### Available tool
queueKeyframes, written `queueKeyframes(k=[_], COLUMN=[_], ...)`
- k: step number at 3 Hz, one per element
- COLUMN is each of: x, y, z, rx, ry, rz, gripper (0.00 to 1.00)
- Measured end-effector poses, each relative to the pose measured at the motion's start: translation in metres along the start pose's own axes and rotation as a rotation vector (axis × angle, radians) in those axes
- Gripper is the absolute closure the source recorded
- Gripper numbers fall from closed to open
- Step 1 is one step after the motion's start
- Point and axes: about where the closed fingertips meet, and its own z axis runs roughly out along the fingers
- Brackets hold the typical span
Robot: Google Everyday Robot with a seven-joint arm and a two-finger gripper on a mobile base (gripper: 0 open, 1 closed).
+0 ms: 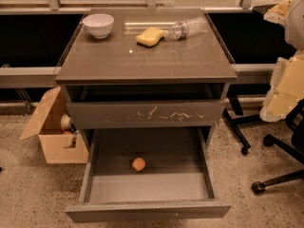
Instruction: Pick orange from middle drawer and place on counter
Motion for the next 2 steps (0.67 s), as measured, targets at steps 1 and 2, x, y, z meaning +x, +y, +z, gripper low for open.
queueKeyframes(k=[1, 2], x=[0.0, -0.002], y=[0.0, 0.009], z=[0.0, 0.027], rx=[0.0, -0.064], ry=[0.0, -0.065], rz=[0.0, 0.018], gripper=[0.0, 0.0])
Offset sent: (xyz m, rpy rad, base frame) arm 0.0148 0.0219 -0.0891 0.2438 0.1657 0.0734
